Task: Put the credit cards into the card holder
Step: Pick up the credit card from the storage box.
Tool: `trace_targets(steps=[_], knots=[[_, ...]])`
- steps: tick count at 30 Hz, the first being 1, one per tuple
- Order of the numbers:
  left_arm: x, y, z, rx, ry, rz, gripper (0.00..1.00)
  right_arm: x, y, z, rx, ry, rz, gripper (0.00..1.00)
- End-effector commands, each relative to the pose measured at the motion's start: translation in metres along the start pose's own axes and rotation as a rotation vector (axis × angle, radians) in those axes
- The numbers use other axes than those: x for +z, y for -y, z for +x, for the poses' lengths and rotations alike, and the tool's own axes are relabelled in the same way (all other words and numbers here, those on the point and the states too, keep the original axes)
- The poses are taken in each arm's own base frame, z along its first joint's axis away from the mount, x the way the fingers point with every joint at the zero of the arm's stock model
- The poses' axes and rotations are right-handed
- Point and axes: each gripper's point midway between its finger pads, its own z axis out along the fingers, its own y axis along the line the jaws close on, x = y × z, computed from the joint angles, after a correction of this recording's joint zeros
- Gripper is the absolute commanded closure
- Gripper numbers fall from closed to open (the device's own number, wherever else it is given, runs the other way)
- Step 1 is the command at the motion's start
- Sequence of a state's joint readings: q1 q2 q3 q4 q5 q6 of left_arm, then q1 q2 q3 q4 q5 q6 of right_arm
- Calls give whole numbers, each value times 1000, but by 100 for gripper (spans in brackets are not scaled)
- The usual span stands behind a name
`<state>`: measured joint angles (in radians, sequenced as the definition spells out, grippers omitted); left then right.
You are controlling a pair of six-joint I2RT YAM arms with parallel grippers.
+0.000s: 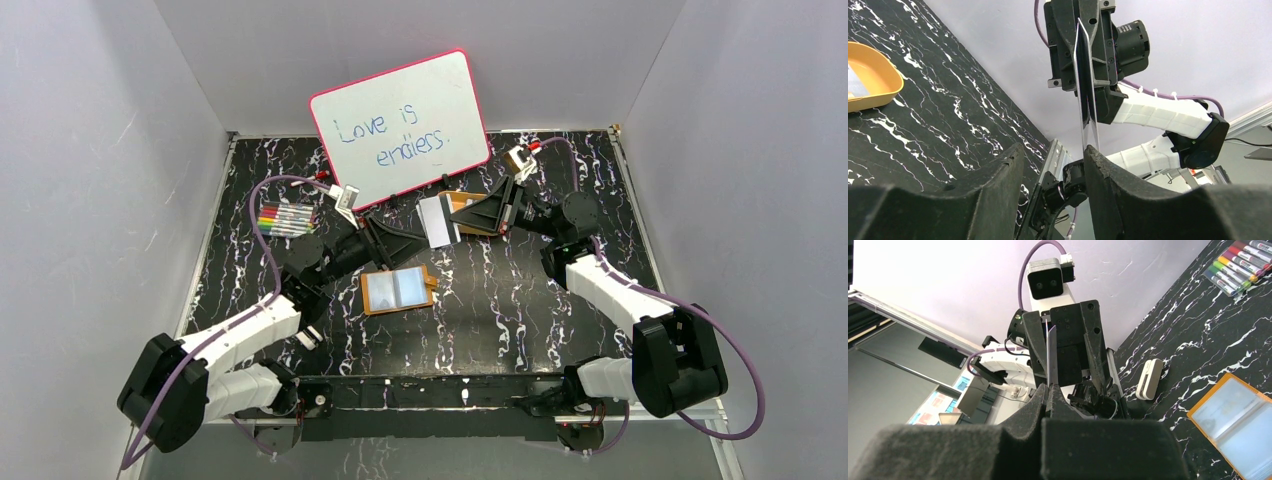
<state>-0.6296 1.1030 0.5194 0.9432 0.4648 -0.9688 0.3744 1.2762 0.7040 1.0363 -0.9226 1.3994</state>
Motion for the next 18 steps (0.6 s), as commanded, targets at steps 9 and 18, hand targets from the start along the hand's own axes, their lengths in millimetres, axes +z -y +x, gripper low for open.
trace_targets(steps=[9,18], knots=[[12,31,-25,49,34,101,72,3,-7,4,-55,-16,-7,100],[11,32,-25,66,36,107,100,3,-2,4,-49,-4,8,100]])
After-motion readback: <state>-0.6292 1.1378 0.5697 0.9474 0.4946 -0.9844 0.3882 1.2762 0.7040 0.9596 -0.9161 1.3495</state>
